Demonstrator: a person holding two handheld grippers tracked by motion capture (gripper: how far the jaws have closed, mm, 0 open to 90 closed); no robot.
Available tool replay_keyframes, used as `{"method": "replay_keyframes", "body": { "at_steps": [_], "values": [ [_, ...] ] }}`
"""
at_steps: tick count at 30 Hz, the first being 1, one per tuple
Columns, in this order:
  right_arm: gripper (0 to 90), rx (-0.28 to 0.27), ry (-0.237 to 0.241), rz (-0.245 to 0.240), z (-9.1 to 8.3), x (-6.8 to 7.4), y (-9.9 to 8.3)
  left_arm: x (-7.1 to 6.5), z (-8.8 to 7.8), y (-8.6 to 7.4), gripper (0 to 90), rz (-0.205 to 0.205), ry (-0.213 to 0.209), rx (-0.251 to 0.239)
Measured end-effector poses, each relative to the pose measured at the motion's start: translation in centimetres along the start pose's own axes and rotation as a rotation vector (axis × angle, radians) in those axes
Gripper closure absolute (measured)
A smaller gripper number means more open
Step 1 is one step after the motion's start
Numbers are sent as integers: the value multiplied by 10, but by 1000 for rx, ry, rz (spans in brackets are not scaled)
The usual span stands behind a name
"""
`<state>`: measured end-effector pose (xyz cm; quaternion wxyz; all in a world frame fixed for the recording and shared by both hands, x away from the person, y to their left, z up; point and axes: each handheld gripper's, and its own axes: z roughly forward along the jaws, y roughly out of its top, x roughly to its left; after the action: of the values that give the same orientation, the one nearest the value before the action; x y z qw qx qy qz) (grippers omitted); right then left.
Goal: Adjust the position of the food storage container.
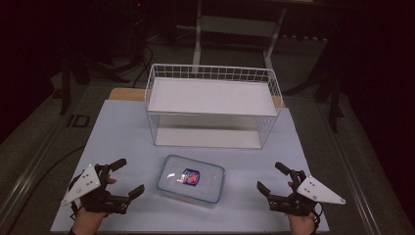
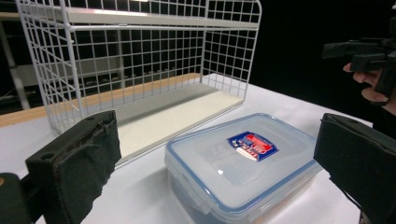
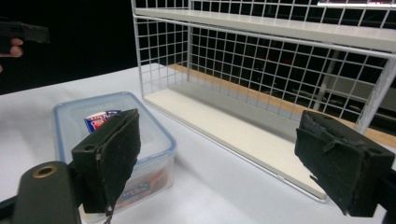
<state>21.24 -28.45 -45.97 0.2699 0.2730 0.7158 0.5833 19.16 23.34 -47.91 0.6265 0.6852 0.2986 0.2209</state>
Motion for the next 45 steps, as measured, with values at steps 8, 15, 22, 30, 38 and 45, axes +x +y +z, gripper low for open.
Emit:
{"method": "replay_keyframes", "body": {
  "at_steps": [8,15,22,30,38,45],
  "values": [
    [132,-8,36,12,-1,10,9,-1,0,1,4,11,-1,-1],
    [131,1,147,9,8,35,39,3,-3,4,4,15,10,-16],
    [135,20,210,-33,16,53,50,5,-5,4,4,8,21,-24],
    [373,144,333,-9,45,78,38,4,-2,2,4,9,6,-13],
    [654,277,405,-12,70,94,11,4,0,2,4,10,-1,-6],
    [896,382,436,-48,84,104,-13,3,1,1,4,12,-4,2]
  ]
}}
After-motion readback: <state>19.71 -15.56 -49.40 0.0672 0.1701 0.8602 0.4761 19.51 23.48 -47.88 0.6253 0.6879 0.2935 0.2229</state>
